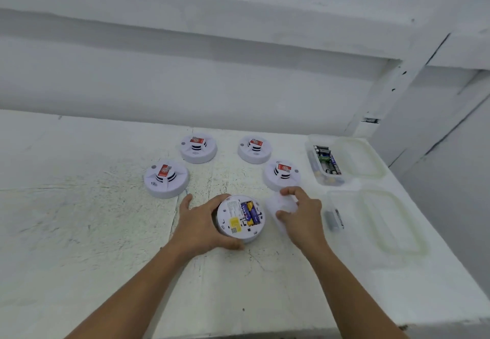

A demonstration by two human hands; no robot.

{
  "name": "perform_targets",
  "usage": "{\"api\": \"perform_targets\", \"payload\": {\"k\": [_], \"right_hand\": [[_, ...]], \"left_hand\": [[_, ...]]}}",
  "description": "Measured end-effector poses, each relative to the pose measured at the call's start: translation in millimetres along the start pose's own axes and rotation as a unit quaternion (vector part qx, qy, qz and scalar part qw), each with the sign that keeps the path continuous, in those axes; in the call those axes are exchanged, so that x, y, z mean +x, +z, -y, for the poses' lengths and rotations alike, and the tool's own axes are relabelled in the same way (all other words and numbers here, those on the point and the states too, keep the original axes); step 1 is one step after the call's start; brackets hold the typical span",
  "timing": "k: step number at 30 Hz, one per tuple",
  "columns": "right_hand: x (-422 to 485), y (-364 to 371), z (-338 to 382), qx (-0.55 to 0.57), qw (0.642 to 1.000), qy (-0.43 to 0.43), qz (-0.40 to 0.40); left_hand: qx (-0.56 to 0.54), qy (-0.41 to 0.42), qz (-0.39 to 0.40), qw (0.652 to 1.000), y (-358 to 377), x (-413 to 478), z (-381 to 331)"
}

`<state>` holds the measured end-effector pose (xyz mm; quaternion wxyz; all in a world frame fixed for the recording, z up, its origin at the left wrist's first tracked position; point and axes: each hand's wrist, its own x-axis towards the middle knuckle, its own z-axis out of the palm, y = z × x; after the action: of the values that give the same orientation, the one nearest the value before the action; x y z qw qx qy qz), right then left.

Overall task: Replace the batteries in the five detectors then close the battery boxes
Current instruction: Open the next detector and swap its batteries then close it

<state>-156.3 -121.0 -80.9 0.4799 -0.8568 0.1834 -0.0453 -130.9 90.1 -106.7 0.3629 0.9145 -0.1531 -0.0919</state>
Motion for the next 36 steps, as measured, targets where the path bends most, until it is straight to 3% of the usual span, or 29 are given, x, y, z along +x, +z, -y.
{"api": "perform_targets", "payload": {"k": [3,7,10,17,20,23,36], "right_hand": [[-5,4,-14,-0.178,0.982,-0.059,-0.039],[-4,8,-18,-0.356,0.932,-0.059,-0.037],[-3,10,-18,-0.419,0.906,-0.053,-0.032],[11,2,-5,-0.399,0.915,-0.041,0.034],[12,4,8,-0.250,0.963,-0.091,0.030],[8,9,27,-0.144,0.979,-0.129,0.069],[19,12,37,-0.252,0.941,-0.172,0.145]], "left_hand": [[0.003,0.008,-0.002,1.000,2,0,0],[-0.005,0.017,-0.006,1.000,3,-1,1],[-0.013,0.025,-0.003,1.000,3,-2,1],[-0.028,0.015,0.009,0.999,3,-2,-2],[-0.035,0.014,0.013,0.999,2,-3,-3],[-0.038,0.013,0.015,0.999,1,-3,-7],[0.031,0.012,-0.010,0.999,21,6,-30]]}}
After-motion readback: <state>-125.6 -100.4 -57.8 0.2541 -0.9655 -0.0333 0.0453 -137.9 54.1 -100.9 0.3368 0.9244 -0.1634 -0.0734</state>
